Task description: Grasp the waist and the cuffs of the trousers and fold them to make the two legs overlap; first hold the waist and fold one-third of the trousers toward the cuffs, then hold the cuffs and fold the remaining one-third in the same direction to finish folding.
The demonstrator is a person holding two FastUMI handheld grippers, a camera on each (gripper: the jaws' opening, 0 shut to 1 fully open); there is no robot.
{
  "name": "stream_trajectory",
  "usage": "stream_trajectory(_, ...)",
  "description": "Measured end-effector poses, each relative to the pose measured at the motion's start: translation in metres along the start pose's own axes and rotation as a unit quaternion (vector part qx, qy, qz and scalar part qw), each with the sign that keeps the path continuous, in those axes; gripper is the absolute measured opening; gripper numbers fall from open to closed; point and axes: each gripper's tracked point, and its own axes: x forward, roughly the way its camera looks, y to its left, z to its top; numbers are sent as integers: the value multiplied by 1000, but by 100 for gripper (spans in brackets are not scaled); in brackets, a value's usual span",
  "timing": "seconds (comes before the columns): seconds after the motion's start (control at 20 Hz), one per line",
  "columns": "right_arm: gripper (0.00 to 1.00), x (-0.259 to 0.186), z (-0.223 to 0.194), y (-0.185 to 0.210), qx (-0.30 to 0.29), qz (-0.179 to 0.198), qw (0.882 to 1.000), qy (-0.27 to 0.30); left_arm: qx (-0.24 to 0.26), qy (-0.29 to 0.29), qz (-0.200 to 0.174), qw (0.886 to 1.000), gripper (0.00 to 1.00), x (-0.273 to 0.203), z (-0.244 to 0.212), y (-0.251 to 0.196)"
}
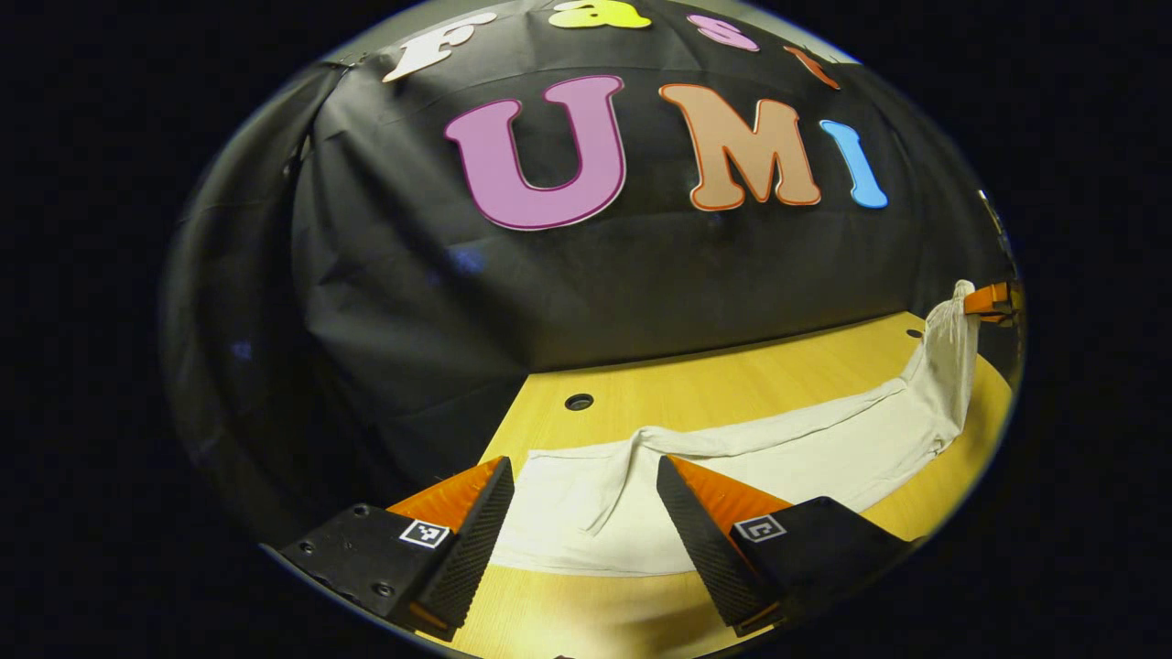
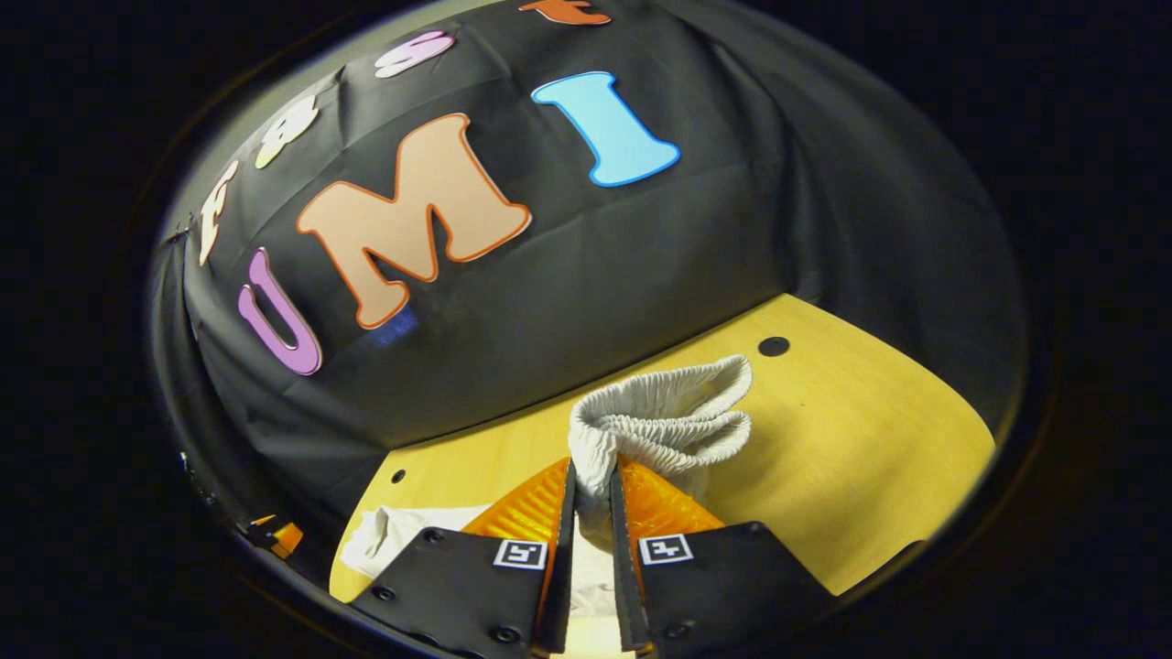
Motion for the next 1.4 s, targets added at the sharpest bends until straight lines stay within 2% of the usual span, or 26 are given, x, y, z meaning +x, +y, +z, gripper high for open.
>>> stream_trajectory(0.2,22,8,-18,46,-8,31,999,9,-1,6,7,1000,96,-2,-8,18)
stream_trajectory(0.45,23,24,-65,81,-33,50,997,46,-3,11,18,1000,96,-4,-19,45)
stream_trajectory(0.75,23,34,-146,93,-98,51,987,117,-8,29,26,999,96,-5,-42,74)
stream_trajectory(0.9,23,33,-187,92,-125,49,978,157,-20,39,14,999,96,3,-55,77)
stream_trajectory(0.95,30,28,-194,95,-130,56,975,170,-28,50,9,998,96,9,-66,80)
stream_trajectory(1.05,99,11,-199,106,-145,65,976,147,-46,67,-3,997,96,22,-87,83)
stream_trajectory(1.15,91,3,-189,103,-147,52,978,137,-65,89,-13,994,96,34,-105,84)
stream_trajectory(1.25,91,-1,-183,100,-151,42,979,129,-83,109,-16,990,96,47,-123,83)
stream_trajectory(1.3,97,-4,-180,99,-153,37,980,124,-91,116,-16,989,97,54,-131,83)
stream_trajectory(1.4,97,-9,-175,93,-159,25,980,119,-110,134,-18,985,97,65,-145,82)
